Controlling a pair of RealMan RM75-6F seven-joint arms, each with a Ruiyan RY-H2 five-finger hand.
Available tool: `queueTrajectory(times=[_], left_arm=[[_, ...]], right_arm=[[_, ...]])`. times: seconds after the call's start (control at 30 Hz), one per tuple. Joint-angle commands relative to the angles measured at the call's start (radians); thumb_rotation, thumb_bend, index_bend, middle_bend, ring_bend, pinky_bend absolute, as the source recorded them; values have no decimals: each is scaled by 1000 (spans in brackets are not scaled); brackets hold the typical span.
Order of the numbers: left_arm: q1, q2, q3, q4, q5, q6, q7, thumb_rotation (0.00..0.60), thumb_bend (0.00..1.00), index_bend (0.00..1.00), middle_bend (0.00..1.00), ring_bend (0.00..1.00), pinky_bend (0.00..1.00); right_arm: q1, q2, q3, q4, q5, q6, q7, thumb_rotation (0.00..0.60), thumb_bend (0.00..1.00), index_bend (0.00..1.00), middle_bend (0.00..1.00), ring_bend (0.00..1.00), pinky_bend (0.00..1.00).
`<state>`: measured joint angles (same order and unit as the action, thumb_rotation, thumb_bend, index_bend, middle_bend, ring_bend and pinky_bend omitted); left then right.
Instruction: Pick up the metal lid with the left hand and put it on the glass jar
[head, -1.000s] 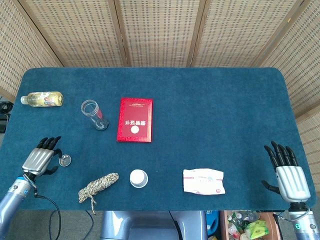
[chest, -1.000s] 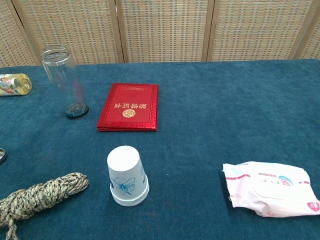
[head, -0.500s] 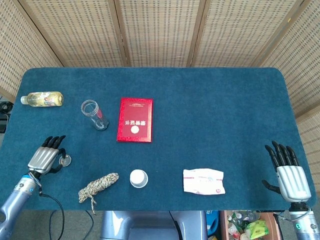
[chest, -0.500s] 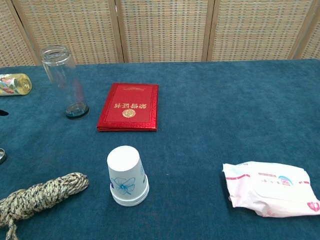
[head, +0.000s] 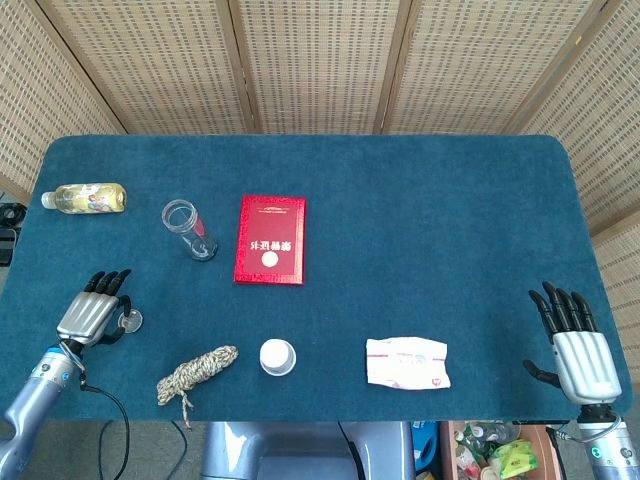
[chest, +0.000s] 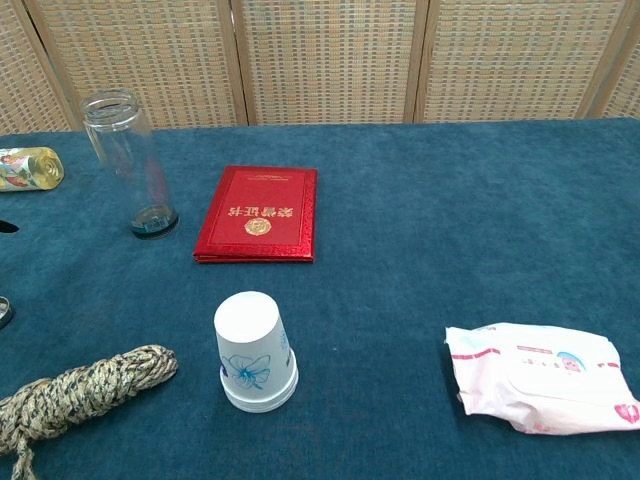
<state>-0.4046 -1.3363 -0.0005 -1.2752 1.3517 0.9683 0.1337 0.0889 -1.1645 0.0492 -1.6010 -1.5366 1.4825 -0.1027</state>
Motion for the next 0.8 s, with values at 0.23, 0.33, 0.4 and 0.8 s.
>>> queueTrajectory(times=[0.23, 0.33, 0.4, 0.8], left_arm=[[-1, -13, -1, 17, -4, 5, 6, 600, 337, 522, 0, 0, 0], [-2, -16, -2, 21, -8, 3, 8, 600, 344, 523, 0, 0, 0], [-3, -18, -2, 22, -10, 3, 10, 600, 348, 523, 0, 0, 0], [-6, -28, -6, 32, -17, 4, 7, 600, 370, 542, 0, 0, 0]], right_arm=[[0, -1, -1, 1, -4, 2, 3, 600, 0, 67, 0, 0, 0], [0, -1, -1, 2, -4, 2, 5, 600, 0, 67, 0, 0, 0], [0, -1, -1, 3, -4, 1, 5, 600, 0, 67, 0, 0, 0], [0, -3, -2, 4, -8, 3, 6, 600, 0, 67, 0, 0, 0]])
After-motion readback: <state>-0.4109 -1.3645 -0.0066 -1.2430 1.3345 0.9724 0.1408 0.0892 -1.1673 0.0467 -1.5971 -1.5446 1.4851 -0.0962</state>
